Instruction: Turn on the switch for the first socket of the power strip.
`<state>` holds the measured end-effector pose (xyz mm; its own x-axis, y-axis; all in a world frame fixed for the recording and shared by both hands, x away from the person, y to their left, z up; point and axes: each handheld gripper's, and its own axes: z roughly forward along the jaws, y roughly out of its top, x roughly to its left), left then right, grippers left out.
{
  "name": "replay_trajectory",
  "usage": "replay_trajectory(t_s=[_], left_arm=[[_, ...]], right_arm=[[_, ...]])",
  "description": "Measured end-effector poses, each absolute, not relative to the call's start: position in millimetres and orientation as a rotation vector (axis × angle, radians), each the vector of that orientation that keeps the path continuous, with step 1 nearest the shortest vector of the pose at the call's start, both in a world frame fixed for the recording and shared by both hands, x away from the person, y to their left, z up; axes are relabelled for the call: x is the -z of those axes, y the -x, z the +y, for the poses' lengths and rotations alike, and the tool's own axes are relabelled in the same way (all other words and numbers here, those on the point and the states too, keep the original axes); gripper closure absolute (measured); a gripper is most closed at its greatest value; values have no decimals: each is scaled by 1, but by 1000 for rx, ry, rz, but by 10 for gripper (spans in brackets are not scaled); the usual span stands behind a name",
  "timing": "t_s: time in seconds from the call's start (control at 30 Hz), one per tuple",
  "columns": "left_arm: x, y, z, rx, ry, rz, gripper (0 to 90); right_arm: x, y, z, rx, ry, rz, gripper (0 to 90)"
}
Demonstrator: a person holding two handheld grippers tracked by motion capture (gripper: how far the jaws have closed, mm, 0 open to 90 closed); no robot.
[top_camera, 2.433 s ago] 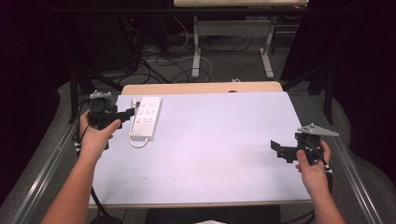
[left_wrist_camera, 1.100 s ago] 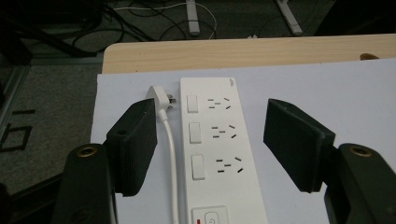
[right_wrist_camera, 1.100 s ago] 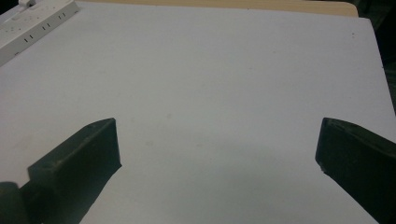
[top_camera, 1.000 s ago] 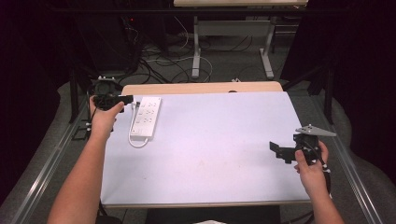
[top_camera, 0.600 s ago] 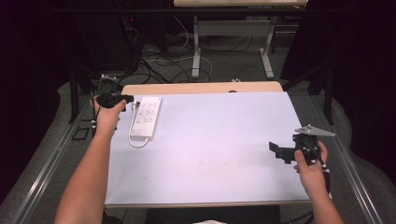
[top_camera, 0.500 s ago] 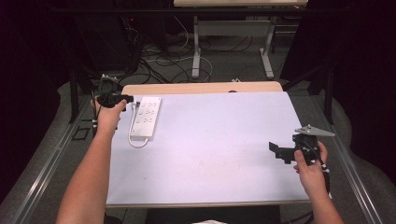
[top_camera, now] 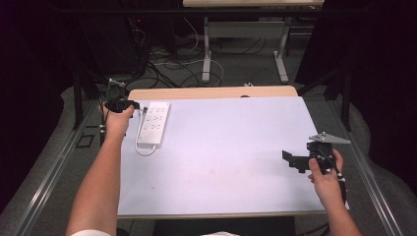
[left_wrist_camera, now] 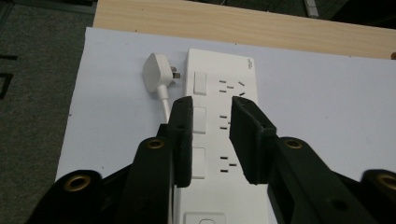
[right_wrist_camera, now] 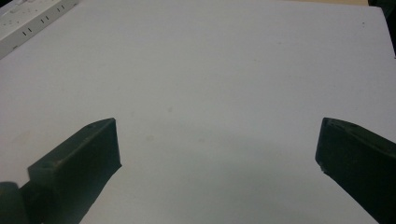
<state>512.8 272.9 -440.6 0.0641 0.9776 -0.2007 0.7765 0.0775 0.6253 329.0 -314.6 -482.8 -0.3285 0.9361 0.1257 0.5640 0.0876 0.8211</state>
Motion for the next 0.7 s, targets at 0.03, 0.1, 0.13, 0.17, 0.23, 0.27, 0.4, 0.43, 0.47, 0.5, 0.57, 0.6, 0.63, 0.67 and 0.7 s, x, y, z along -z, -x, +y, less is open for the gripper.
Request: replay_trajectory(t_s=[0.03, 0.1, 0.13, 0.17, 0.23, 0.27, 0.4, 0.43, 0.47, 0.5, 0.57, 0.6, 0.63, 0.67, 0.7], left_arm=[[442, -514, 273, -430, -1739, 1755, 721], [443, -515, 273, -422, -1745, 1761, 745], [445, -516, 273, -414, -1748, 1776, 758], [445, -517, 274, -409, -1757, 1778, 767], [448, -518, 273, -418, -1748, 1784, 788], [448, -519, 274, -409, -1753, 1787, 797], [453, -521, 273, -405, -1765, 1800, 826], [454, -522, 273, -406, -1768, 1806, 833], [455, -522, 272, -403, -1774, 1804, 845], [455, -523, 273, -392, -1795, 1808, 850], [457, -524, 271, -397, -1794, 1809, 861], [458, -524, 271, -402, -1801, 1812, 864], [459, -525, 270, -405, -1808, 1809, 868], [460, -525, 269, -406, -1806, 1815, 869], [461, -526, 269, -398, -1818, 1818, 873]], right_arm=[[483, -329, -315, -1139, -1472, 1939, 0], [483, -329, -314, -1142, -1485, 1939, 0], [484, -329, -314, -1138, -1479, 1939, 0], [484, -329, -314, -1132, -1482, 1942, 0], [484, -329, -314, -1140, -1482, 1942, 0], [484, -329, -314, -1139, -1482, 1942, 0], [485, -330, -314, -1137, -1484, 1945, 0], [485, -330, -314, -1136, -1482, 1944, 0], [486, -330, -314, -1135, -1476, 1949, 0], [486, -330, -314, -1135, -1479, 1949, 0], [486, -330, -314, -1135, -1479, 1950, 0], [486, -330, -313, -1135, -1478, 1953, 0], [487, -330, -313, -1130, -1476, 1940, 0], [487, -330, -313, -1129, -1477, 1944, 0], [487, -330, -313, -1124, -1477, 1948, 0]])
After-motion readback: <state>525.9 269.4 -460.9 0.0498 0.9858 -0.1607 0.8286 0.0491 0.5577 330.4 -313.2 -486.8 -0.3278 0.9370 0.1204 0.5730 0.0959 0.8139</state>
